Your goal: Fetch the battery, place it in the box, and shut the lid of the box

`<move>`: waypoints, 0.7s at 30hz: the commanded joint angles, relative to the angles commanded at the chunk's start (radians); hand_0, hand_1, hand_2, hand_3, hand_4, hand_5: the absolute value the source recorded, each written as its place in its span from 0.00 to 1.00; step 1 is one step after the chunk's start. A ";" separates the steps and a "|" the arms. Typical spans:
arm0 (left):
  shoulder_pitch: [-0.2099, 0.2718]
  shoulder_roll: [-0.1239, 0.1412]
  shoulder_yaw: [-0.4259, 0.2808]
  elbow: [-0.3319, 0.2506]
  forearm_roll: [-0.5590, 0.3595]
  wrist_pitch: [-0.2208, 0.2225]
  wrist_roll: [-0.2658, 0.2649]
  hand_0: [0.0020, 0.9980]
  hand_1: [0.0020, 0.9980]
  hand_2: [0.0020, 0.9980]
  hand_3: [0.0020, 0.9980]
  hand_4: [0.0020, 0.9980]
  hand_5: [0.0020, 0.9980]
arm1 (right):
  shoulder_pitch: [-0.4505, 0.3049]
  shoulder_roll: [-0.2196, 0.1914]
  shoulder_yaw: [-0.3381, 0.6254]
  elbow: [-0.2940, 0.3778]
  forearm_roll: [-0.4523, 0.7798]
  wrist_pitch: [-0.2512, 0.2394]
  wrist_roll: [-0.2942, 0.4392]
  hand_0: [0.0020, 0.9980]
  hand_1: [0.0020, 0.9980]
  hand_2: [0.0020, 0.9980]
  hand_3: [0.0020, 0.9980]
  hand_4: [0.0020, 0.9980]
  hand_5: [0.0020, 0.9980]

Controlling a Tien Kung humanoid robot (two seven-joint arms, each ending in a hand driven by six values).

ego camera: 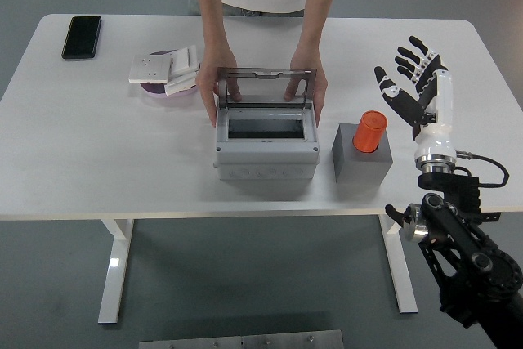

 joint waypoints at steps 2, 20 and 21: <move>-0.001 0.000 -0.001 0.000 0.001 0.000 0.000 0.65 0.74 0.59 0.55 0.42 0.00 | 0.002 0.004 -0.007 -0.006 -0.004 -0.006 0.003 0.67 0.57 0.56 0.64 0.85 0.04; -0.016 0.000 -0.013 -0.001 0.034 -0.005 0.012 0.65 0.74 0.59 0.54 0.42 0.00 | 0.033 0.036 -0.011 -0.136 -0.132 0.051 -0.109 0.69 0.59 0.56 0.65 0.85 0.05; -0.017 0.000 -0.014 -0.001 0.034 -0.005 0.013 0.65 0.74 0.59 0.54 0.42 0.00 | 0.034 0.036 -0.010 -0.136 -0.140 0.055 -0.116 0.69 0.59 0.56 0.65 0.85 0.05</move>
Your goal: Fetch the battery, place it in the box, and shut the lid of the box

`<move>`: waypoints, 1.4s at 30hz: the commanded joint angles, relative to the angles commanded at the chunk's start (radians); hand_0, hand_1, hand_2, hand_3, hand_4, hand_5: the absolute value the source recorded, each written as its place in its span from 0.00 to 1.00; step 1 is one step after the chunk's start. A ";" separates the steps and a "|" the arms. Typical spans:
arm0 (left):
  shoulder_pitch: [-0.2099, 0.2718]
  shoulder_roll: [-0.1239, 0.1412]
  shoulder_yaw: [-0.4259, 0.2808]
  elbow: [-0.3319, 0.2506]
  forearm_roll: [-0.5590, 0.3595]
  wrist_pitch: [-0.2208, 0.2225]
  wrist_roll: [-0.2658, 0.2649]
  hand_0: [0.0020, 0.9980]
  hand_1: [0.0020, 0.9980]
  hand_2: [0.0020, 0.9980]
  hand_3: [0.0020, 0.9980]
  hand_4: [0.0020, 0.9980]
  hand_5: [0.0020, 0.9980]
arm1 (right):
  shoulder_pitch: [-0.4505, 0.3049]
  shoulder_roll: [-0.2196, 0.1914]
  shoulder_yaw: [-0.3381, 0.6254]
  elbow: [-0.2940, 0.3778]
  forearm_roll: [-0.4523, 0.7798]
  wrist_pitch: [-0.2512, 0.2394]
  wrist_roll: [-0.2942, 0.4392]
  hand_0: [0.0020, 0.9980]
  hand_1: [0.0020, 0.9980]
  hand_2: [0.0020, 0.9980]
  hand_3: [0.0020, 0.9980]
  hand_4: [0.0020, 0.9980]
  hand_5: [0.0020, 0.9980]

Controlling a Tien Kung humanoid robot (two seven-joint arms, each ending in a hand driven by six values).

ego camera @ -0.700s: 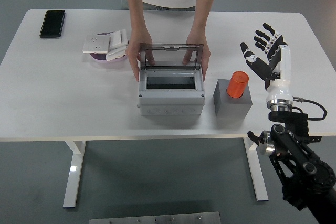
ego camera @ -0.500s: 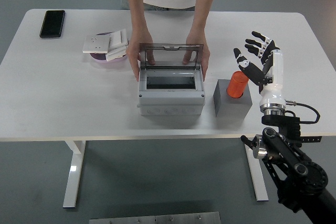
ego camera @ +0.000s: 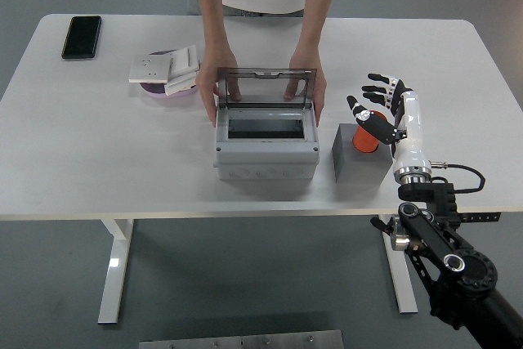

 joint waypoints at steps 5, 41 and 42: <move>-0.004 0.000 -0.003 0.000 0.005 0.001 0.001 0.65 0.74 0.59 0.54 0.42 0.00 | 0.003 -0.004 -0.002 -0.006 -0.012 0.003 -0.012 0.81 0.75 0.77 0.96 0.96 0.17; -0.018 -0.002 -0.019 -0.001 0.043 -0.005 0.016 0.65 0.74 0.58 0.54 0.41 0.00 | -0.014 0.008 -0.034 -0.062 -0.005 -0.007 0.006 0.80 0.78 0.77 0.88 0.87 0.08; -0.018 -0.002 -0.018 -0.001 0.043 -0.005 0.015 0.65 0.74 0.58 0.54 0.41 0.00 | -0.014 0.009 -0.035 -0.064 -0.003 -0.009 0.009 0.80 0.78 0.77 0.88 0.87 0.08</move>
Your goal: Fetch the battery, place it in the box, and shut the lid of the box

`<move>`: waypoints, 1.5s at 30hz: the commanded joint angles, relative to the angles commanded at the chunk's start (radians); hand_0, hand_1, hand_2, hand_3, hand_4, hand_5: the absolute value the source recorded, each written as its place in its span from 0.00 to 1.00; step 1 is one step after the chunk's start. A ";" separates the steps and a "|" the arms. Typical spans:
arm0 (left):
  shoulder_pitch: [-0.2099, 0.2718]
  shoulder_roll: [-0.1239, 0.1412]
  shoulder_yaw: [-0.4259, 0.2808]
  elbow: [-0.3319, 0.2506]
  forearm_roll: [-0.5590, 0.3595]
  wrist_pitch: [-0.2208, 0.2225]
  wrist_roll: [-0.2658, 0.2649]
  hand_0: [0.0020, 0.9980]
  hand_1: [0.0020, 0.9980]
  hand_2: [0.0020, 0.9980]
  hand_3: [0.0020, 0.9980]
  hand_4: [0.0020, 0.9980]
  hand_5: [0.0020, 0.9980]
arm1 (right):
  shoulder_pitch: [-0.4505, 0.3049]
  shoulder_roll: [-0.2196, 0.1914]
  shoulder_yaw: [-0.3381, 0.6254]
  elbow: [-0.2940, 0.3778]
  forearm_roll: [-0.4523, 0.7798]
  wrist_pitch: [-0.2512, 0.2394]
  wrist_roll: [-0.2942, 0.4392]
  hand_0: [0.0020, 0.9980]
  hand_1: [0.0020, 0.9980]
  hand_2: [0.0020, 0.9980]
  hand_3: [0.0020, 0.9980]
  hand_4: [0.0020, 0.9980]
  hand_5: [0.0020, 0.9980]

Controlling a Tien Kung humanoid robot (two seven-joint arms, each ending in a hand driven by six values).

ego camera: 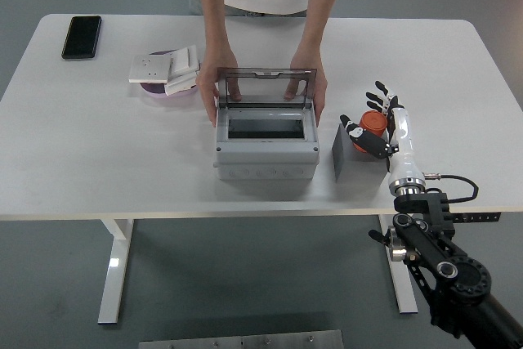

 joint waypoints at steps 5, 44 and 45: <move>0.001 -0.001 -0.002 0.000 0.003 0.000 0.001 0.65 0.74 0.58 0.54 0.41 0.00 | -0.002 0.000 -0.006 -0.004 0.009 -0.008 0.010 0.78 0.76 0.75 0.85 0.86 0.08; -0.013 0.005 -0.007 0.001 0.019 -0.003 0.000 0.64 0.74 0.58 0.54 0.40 0.00 | -0.002 0.004 -0.024 -0.025 0.039 -0.013 0.017 0.57 0.62 0.64 0.66 0.61 0.00; -0.014 0.005 -0.007 0.001 0.019 -0.003 -0.001 0.64 0.74 0.58 0.54 0.40 0.00 | -0.003 0.003 -0.024 -0.025 0.039 -0.013 0.017 0.57 0.62 0.64 0.66 0.61 0.00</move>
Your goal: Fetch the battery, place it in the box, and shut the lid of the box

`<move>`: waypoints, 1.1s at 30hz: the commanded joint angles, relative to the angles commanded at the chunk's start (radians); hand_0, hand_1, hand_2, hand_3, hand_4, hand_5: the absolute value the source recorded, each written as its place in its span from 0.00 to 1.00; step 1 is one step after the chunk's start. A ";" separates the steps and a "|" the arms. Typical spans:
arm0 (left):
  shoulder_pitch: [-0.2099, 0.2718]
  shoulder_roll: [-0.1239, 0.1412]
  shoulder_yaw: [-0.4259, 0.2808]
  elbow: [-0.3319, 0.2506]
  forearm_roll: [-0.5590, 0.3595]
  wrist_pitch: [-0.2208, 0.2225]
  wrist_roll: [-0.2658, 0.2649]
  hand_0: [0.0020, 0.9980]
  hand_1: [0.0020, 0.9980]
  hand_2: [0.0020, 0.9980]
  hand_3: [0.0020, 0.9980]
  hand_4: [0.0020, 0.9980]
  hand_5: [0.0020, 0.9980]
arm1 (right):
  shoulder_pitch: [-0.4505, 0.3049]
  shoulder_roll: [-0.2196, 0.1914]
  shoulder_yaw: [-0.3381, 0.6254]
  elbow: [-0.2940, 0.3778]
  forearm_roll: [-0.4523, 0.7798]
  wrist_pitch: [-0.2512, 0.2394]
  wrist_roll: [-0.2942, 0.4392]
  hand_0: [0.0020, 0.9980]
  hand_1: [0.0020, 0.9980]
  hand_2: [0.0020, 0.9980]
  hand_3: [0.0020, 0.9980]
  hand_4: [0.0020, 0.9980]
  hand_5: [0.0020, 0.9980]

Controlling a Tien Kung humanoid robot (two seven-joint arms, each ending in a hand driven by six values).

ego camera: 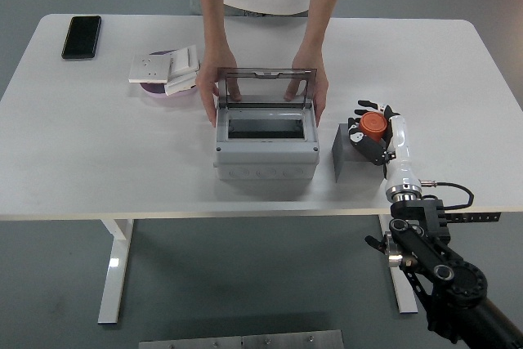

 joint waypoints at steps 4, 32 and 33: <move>-0.002 0.000 -0.002 0.000 0.002 0.001 0.001 0.64 0.74 0.58 0.54 0.40 0.00 | 0.000 -0.002 0.000 0.000 0.001 0.000 0.000 0.59 0.60 0.59 0.56 0.59 0.00; -0.002 -0.001 -0.007 0.000 0.011 0.000 0.004 0.64 0.74 0.59 0.54 0.40 0.00 | 0.003 -0.002 -0.004 0.005 0.011 -0.016 0.005 0.49 0.39 0.38 0.36 0.46 0.01; -0.002 -0.001 -0.007 0.000 0.012 0.000 0.004 0.64 0.74 0.59 0.54 0.40 0.00 | 0.003 -0.002 -0.004 0.005 0.011 -0.017 0.004 0.49 0.39 0.38 0.36 0.46 0.01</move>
